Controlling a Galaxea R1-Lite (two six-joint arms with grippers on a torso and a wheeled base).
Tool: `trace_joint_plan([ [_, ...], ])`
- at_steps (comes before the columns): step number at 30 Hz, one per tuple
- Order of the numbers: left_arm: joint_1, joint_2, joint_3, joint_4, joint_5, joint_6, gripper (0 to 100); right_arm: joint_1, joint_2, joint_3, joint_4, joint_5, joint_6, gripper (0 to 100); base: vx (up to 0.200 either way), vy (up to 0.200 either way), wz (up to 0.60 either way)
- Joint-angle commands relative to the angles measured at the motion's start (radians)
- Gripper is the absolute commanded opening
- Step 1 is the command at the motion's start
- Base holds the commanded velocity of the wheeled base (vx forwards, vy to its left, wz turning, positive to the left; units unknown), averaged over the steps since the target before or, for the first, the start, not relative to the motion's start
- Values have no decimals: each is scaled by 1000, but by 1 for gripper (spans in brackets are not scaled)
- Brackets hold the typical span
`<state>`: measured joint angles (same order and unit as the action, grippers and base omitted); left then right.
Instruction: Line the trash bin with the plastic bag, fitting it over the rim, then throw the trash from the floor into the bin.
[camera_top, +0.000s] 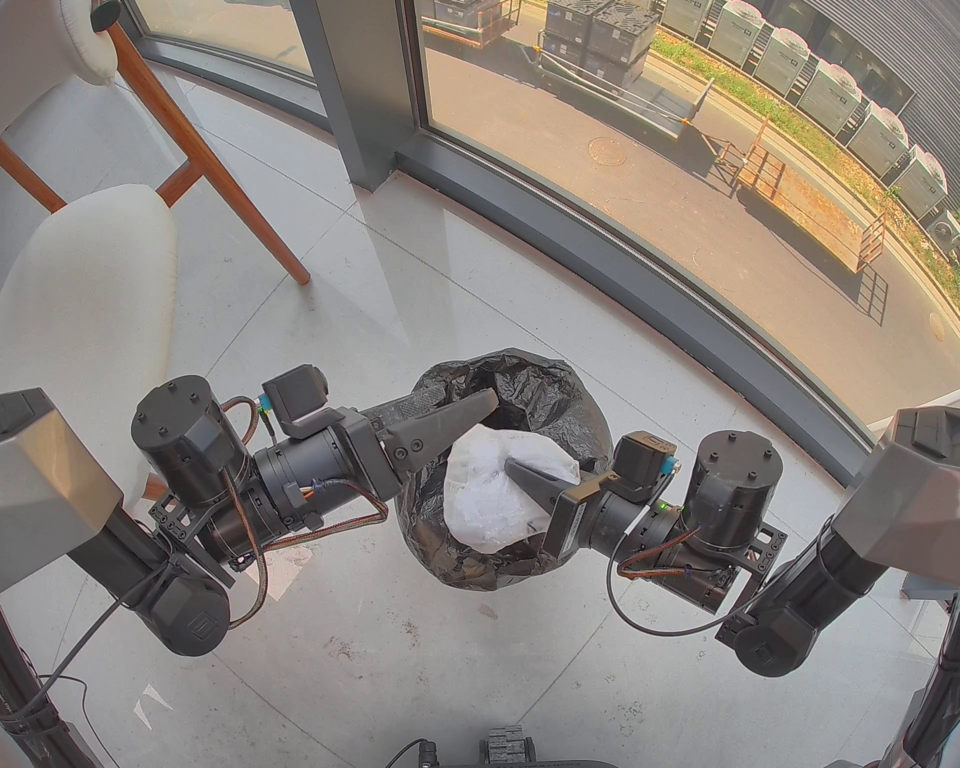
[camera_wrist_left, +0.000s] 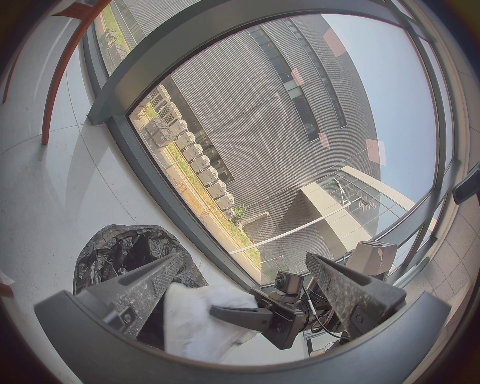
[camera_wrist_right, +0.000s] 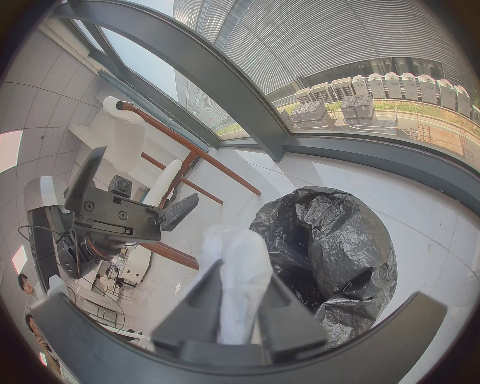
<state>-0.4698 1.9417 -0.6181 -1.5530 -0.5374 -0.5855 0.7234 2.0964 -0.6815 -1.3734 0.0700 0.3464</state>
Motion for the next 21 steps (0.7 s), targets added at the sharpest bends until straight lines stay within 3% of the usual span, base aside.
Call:
trace_joint_plan([
  [1, 2, -1, -3, -18, 1, 0, 100, 1, 7, -6, -6, -3, 2, 100, 0, 0, 0],
  [12, 2, -58, 0, -18, 2, 1, 100, -48, -110, 91, -96, -29, 2, 100, 0, 0, 0],
  [18, 5, -175, 1, -18, 10, 13, 100, -140, -299, 247, -96, -32, -32, 100, 0, 0, 0],
  [21, 5, -233, 8, -18, 14, 72, 100, -187, -369, 319, -96, -32, -75, 100, 0, 0, 0],
])
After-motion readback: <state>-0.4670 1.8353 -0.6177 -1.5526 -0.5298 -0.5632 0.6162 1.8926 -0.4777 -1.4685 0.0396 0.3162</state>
